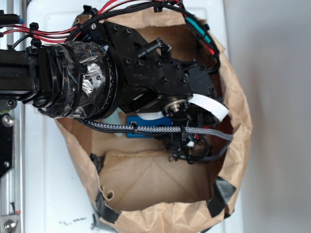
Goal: Grab the red paper.
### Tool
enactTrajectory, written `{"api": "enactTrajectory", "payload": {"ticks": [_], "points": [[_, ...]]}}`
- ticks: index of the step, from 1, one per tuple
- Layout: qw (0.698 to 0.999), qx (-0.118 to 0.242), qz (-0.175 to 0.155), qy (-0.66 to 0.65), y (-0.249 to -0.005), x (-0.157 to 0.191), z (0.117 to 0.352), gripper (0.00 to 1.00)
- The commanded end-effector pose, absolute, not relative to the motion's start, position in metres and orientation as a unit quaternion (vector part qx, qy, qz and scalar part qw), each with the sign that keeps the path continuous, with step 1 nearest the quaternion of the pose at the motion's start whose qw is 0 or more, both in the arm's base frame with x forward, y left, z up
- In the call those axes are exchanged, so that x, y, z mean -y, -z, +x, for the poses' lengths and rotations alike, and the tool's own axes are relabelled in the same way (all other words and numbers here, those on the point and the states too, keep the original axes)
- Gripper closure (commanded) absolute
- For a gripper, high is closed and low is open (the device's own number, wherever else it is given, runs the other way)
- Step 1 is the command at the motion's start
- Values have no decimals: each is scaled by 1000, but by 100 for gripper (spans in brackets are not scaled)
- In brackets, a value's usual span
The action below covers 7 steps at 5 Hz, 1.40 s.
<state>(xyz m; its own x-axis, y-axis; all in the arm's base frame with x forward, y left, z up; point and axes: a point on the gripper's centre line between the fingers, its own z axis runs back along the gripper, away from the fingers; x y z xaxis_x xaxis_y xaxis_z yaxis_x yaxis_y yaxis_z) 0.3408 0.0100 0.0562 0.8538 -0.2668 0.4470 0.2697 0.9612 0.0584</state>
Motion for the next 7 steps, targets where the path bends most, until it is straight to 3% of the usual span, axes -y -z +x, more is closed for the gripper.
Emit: {"api": "enactTrajectory", "payload": {"ticks": [1, 3, 5, 6, 7], "points": [[957, 248, 9, 153, -63, -4, 347, 100], [963, 234, 4, 131, -75, -7, 342, 100], [980, 176, -64, 71, -145, -6, 320, 100], [980, 174, -79, 51, -173, -9, 313, 100], [984, 149, -87, 37, -195, -14, 304, 100]]}}
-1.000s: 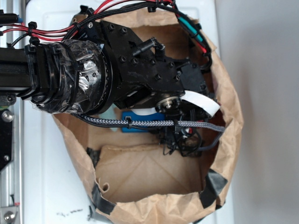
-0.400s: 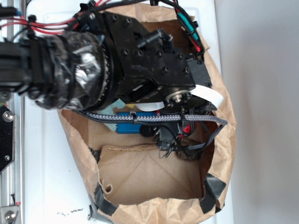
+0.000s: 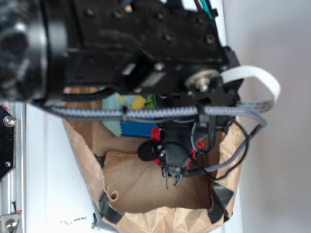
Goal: Grab the red paper.
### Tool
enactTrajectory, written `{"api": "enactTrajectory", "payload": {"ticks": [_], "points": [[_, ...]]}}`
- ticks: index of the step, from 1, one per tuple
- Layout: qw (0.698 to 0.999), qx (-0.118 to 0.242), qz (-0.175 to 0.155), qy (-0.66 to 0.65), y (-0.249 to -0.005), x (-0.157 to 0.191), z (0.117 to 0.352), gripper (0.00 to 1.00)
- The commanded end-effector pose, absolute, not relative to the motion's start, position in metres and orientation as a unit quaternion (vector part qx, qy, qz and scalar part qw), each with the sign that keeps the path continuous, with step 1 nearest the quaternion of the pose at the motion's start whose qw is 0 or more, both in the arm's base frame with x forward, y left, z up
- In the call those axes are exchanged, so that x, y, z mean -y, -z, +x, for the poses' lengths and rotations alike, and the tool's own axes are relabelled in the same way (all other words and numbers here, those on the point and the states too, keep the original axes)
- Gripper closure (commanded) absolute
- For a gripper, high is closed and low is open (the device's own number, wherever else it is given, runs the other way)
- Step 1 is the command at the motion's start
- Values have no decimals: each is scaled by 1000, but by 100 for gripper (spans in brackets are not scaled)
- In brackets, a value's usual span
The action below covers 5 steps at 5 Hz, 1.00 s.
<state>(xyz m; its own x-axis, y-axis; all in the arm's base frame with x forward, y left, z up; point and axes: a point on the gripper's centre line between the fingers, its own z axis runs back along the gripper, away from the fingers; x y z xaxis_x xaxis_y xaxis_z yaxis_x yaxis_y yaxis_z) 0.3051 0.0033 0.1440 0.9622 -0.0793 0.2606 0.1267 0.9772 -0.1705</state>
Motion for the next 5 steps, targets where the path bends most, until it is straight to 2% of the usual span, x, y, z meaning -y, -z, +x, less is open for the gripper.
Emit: {"api": "enactTrajectory", "payload": {"ticks": [1, 2, 4, 5], "points": [[989, 127, -72, 15, -201, -19, 302, 100], [991, 120, -3, -63, -204, -31, 296, 100], [988, 134, 7, -80, -209, -46, 279, 100], [990, 123, 10, -73, -209, -44, 275, 100]]}}
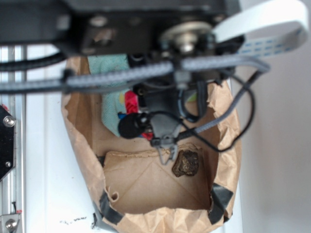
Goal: Grab the red paper.
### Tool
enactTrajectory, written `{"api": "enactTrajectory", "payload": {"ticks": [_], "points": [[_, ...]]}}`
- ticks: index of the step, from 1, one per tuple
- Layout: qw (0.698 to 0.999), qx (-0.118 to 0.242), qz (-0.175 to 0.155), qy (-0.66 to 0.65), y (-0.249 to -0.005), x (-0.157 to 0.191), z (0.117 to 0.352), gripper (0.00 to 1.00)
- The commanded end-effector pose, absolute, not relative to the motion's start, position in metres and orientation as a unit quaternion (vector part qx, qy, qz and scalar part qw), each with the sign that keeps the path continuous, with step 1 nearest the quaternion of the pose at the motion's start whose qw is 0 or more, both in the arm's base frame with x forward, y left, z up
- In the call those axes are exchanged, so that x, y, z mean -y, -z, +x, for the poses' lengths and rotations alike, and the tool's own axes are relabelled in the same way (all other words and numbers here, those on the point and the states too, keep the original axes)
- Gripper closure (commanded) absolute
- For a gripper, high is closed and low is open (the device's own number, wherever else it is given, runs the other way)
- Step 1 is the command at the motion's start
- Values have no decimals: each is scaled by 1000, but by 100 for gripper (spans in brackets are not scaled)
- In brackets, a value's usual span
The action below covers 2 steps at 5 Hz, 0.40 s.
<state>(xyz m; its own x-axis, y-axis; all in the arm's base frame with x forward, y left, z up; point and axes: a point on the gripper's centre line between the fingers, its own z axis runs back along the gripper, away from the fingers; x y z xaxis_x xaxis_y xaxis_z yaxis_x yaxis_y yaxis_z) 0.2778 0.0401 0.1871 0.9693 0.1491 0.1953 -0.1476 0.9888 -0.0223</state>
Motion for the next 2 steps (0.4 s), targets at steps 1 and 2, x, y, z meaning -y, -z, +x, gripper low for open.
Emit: {"api": "enactTrajectory", "payload": {"ticks": [1, 2], "points": [[989, 130, 20, -68, -208, -42, 269, 100], [986, 148, 24, -67, -204, -39, 270, 100]]}}
